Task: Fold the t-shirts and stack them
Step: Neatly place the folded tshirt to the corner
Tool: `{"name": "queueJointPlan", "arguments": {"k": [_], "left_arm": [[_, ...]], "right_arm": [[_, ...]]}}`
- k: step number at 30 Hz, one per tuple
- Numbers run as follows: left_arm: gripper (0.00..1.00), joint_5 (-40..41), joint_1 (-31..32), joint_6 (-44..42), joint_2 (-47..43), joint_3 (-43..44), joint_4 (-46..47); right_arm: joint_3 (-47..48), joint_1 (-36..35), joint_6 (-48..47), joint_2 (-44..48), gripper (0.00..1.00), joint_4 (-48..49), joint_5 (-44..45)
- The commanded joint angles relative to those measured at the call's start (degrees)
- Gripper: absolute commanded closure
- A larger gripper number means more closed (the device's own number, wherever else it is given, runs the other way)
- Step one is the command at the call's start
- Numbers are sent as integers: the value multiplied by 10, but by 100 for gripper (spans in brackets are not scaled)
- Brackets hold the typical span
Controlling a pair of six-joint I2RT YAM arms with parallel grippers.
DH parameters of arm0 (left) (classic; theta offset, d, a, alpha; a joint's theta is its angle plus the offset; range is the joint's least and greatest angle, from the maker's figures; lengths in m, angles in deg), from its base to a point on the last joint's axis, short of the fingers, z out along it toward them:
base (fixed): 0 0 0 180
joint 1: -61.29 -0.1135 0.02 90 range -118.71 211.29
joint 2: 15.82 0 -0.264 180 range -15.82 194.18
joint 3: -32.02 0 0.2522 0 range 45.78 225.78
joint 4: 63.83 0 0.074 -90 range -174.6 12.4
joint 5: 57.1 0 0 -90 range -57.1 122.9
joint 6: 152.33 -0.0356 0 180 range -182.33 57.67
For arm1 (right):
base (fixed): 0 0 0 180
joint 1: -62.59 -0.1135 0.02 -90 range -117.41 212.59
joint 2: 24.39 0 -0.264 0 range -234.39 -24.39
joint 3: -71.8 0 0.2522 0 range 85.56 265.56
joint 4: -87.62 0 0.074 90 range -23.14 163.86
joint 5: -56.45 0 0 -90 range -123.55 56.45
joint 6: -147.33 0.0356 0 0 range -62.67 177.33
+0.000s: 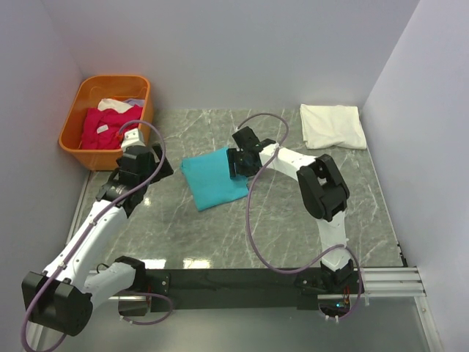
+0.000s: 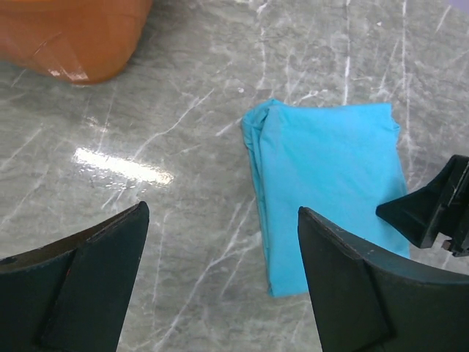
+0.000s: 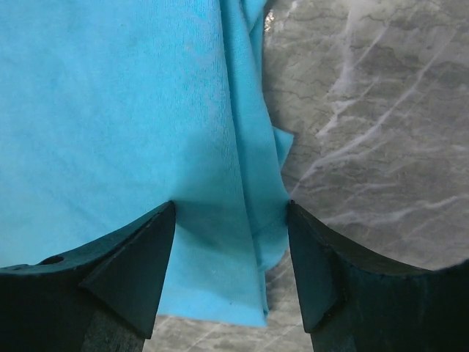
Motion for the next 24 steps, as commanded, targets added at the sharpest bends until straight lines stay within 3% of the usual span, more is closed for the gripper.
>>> {"name": "queueJointPlan", "arguments": {"k": [1, 9, 13, 21, 24], "left_arm": [[12, 19, -5, -21, -10, -22, 31], [12, 12, -10, -27, -6, -30, 31], [12, 10, -12, -27, -7, -31, 29], [12, 16, -14, -29, -11, -34, 29], [12, 14, -14, -31, -10, -37, 31]], "right_arm": [[25, -7, -7, -16, 30, -1, -2], [40, -33, -53, -50, 42, -22, -58], [58, -34, -71, -55, 55, -38, -88], [87, 34, -107, -40, 98, -46, -101], [115, 81, -135, -41, 100, -66, -96]]}}
